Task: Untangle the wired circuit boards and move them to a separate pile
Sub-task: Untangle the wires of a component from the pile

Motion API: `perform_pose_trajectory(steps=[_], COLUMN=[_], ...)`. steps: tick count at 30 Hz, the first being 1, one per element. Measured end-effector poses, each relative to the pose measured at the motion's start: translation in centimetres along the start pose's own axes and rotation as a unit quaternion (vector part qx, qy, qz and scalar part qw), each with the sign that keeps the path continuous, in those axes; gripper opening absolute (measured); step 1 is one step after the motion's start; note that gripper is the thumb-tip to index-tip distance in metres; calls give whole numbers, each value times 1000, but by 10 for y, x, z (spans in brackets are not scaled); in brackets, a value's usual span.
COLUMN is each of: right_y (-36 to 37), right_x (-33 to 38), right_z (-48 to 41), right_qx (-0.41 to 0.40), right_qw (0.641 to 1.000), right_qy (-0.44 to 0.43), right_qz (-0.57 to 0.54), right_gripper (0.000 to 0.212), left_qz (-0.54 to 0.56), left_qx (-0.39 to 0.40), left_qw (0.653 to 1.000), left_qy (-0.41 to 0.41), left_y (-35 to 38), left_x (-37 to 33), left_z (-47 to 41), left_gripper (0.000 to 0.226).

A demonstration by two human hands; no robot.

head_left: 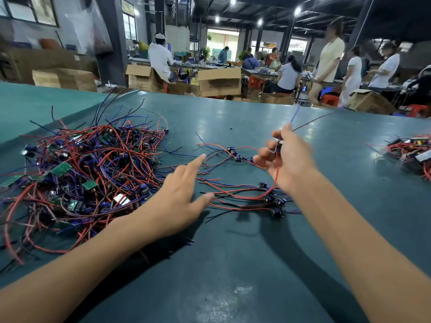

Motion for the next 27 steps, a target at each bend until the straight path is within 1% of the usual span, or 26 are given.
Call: perform_pose_trajectory(steps=[1,2,4,5,6,7,9,11,12,13,15,16,18,20,22,24,25,26,27], right_y=[-2,0,5,7,8,9,12,15,17,19,22,23,25,23,16,8,5,4,5], right_x=[8,16,30,34,37,39,41,45,48,50,53,51,43,35,26,17,14,13,13], right_z=[-10,-19,-34,-42,-51,-59,-76,-89,-93,-95,-98,-100,-108,-114,-119,-121,-120,-117,-113], right_qx=[0,14,35,29,9,-21,-62,-69,-62,-56,-39,-32,-23,-24,-30,-29,-33,-38,-46], right_qw=[999,996,975,955,927,889,796,709,678,664,658,652,645,652,663,663,661,659,656], right_qy=[28,58,87,83,70,53,12,-54,-91,-119,-153,-165,-179,-189,-184,-156,-146,-147,-161], right_qz=[22,66,202,282,368,455,601,700,727,736,736,739,742,733,725,732,735,737,736], right_gripper=[28,24,14,8,4,4,14,25,26,30,43,45,46,43,47,59,65,71,75], left_qz=[-16,-12,-2,-4,-10,-19,-34,-37,-39,-42,-50,-54,-55,-58,-81,-89,-76,-46,-10], left_qx=[33,44,32,26,23,27,48,61,61,59,53,51,52,59,80,99,93,68,27], left_qw=[999,999,999,1000,999,999,998,997,996,996,996,996,996,996,992,990,992,996,999], left_qy=[-16,-19,-1,11,21,29,39,42,44,45,51,54,50,43,47,48,41,27,15], left_y=[4,5,3,1,-1,-1,0,1,1,0,1,2,1,-1,-3,-5,-8,-13,-21], left_x=[4,7,9,8,7,7,7,8,8,7,5,4,7,10,9,7,6,6,7], left_z=[2,3,2,1,1,1,3,2,1,1,1,1,1,0,0,0,0,-1,-2], left_gripper=[81,85,83,82,82,82,84,86,86,86,86,85,82,75,65,54,47,38,28])
Point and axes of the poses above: each hand's wrist, its own z-axis away from the middle knuckle, its own y-axis out of the palm, x = y × z, the point moved 6 cm from there along -z, towards the middle knuckle, and after that the axes turned 12 degrees about y, right-handed, at the moved point
